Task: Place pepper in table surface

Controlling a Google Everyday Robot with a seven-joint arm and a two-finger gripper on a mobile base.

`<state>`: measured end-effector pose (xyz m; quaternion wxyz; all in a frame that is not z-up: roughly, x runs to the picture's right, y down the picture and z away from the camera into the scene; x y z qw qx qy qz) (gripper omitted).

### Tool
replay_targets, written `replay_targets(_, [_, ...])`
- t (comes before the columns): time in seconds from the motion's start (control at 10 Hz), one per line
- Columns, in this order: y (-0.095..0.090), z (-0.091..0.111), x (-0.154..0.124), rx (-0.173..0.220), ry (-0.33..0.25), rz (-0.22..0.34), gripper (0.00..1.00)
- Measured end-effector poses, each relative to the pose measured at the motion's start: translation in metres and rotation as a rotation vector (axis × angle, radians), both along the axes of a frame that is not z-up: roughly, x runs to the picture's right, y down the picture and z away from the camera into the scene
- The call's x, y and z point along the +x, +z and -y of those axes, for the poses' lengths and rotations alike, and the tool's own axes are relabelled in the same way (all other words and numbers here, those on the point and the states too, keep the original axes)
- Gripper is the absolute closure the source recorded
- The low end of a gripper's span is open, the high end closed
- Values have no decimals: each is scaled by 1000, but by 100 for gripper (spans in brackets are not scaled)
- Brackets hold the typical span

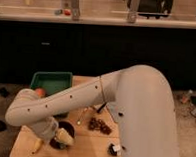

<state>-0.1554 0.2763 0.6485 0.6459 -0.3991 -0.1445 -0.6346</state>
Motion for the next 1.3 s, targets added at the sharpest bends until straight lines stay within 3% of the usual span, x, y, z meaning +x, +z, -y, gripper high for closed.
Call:
replay_targets(0.2, [2,-4,2,-11,-14,1,20])
replay_targets(0.5, [21,-21,-7,-85,-142,76,20])
replay_targets(0.8, [27,-19,-14,-115,-197,106,20])
replay_targets(1.1, [25,-10,-12,-112,-198,128,20])
replay_targets(1.3, [26,-7,0,-120,-156,168,20])
